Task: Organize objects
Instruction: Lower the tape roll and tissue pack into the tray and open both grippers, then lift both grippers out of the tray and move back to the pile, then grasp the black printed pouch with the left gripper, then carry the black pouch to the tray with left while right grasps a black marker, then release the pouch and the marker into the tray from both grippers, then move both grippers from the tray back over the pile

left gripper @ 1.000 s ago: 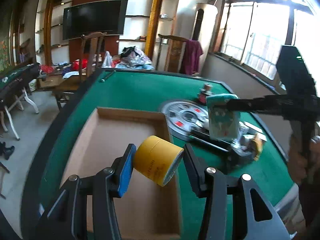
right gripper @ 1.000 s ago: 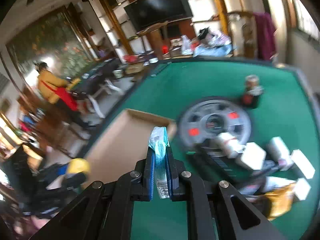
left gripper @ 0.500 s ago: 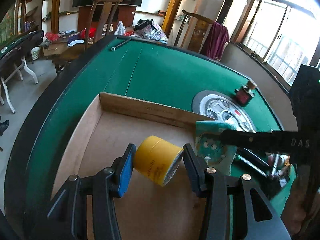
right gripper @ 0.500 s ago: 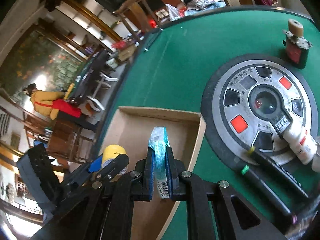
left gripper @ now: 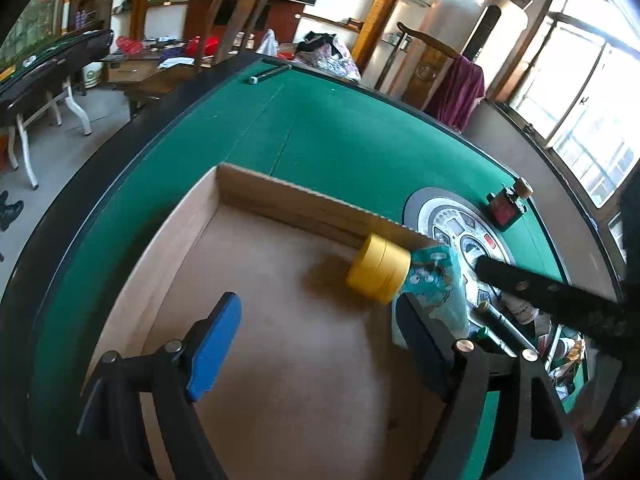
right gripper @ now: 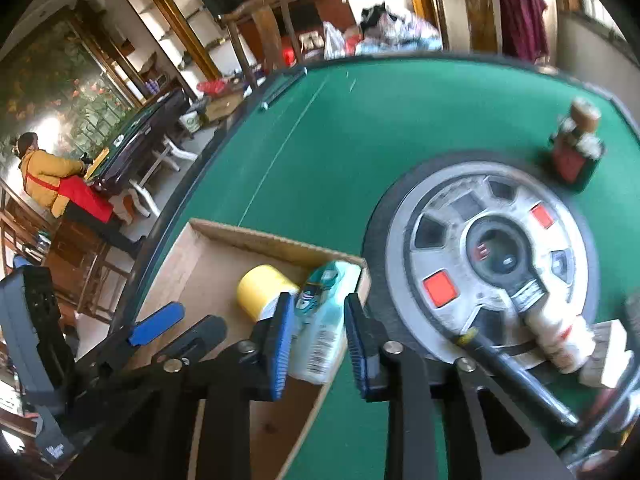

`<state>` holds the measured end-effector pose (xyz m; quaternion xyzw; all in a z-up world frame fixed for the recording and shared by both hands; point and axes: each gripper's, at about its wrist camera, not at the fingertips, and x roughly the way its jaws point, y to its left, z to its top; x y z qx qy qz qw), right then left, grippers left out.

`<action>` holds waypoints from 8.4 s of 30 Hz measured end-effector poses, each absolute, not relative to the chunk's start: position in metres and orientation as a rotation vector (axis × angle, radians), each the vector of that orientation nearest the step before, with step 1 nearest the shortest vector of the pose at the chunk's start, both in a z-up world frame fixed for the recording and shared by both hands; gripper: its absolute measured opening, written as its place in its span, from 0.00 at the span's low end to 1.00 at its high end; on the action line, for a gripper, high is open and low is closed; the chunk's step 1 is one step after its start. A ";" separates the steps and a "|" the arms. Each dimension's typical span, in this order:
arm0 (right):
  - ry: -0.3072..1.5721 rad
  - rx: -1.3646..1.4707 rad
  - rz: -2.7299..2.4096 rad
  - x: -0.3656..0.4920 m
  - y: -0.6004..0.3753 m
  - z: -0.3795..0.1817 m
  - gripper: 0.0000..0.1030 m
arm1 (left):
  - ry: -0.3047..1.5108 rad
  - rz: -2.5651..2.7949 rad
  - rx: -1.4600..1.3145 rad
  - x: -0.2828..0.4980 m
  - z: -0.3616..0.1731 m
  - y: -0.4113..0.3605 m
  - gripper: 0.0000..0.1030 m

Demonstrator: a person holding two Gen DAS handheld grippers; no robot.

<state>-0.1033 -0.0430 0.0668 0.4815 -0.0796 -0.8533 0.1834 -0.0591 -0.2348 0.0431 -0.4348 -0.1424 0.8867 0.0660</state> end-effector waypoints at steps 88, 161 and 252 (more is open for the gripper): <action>-0.725 1.045 -2.946 0.035 0.308 0.066 0.99 | 0.437 2.172 -1.137 0.065 0.046 0.064 0.78; 0.183 1.427 -2.328 -0.045 0.044 0.016 0.15 | -0.370 2.547 -0.935 0.122 0.097 -0.203 0.22; -0.475 1.068 -2.627 0.025 0.139 0.102 0.89 | 0.133 2.877 -1.071 0.071 0.136 -0.118 0.93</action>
